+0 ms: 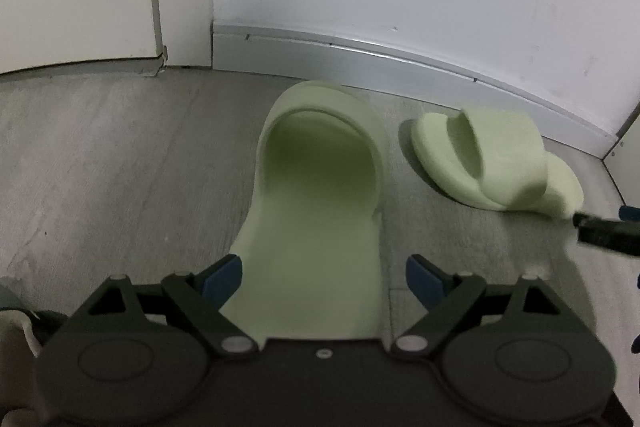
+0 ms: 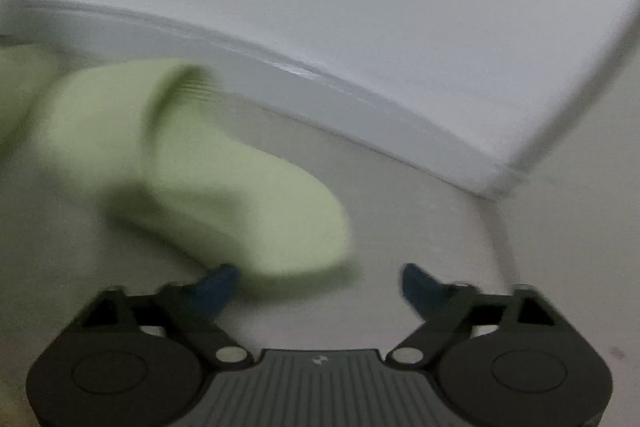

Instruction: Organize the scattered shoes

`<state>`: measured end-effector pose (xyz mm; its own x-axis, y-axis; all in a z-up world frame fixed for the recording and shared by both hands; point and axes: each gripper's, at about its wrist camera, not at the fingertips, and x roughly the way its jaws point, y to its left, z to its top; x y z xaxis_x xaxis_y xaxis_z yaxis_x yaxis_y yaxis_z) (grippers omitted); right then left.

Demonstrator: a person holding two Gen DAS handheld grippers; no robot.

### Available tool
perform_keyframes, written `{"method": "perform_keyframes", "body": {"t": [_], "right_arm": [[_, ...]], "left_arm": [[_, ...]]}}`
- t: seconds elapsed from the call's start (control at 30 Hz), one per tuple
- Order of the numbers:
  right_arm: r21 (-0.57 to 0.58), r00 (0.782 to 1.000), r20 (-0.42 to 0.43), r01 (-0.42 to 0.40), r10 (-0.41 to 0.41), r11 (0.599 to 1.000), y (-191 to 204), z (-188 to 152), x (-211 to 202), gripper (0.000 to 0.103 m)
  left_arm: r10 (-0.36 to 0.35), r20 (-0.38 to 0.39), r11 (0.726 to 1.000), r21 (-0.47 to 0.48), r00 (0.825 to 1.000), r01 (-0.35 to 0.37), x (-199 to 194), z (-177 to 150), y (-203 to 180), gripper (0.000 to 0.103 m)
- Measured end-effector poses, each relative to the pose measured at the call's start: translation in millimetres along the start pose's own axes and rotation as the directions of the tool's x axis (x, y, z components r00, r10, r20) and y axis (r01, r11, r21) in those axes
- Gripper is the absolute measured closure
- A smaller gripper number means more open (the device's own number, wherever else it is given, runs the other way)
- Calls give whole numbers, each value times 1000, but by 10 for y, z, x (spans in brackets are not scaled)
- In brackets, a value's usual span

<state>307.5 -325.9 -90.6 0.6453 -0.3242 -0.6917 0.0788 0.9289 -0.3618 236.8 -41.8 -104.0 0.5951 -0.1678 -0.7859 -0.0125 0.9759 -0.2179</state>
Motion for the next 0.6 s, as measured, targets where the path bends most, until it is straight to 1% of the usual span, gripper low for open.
{"method": "perform_keyframes", "body": {"t": [0.03,0.07,0.13,0.17,0.2,0.23,0.27,0.37,0.43,0.6], "right_arm": [[85,996,38,-78,75,993,-66,19,-81,26],[127,989,76,-136,127,983,-37,27,-152,25],[190,964,155,-246,218,950,52,41,-288,25],[180,959,169,-259,229,949,122,51,-314,20],[146,955,179,-264,237,953,230,69,-332,13],[52,953,184,-254,241,966,484,121,-324,12],[-7,954,193,-232,229,973,659,157,-303,12],[-97,960,202,-176,193,980,936,257,-176,12],[-152,973,175,-127,153,980,1091,324,-25,12],[-161,979,128,-140,161,977,960,322,95,11]], "left_arm": [[-1,-3,1000,-6,1000,1,3,5,7,13],[-2,-5,1000,-8,1000,2,10,16,9,13],[-2,-7,1000,-8,1000,2,11,27,7,13],[-1,-7,1000,-5,1000,1,10,30,1,13],[1,-7,1000,0,1000,-1,7,33,-6,13],[3,-7,1000,5,1000,-3,5,35,-12,13],[4,-7,1000,7,1000,-4,1,37,-16,13],[4,-9,1000,2,1000,-4,-7,37,-12,13],[-2,-10,1000,-9,1000,2,-6,38,2,13],[-12,-11,1000,-20,1000,12,2,58,15,13]]}}
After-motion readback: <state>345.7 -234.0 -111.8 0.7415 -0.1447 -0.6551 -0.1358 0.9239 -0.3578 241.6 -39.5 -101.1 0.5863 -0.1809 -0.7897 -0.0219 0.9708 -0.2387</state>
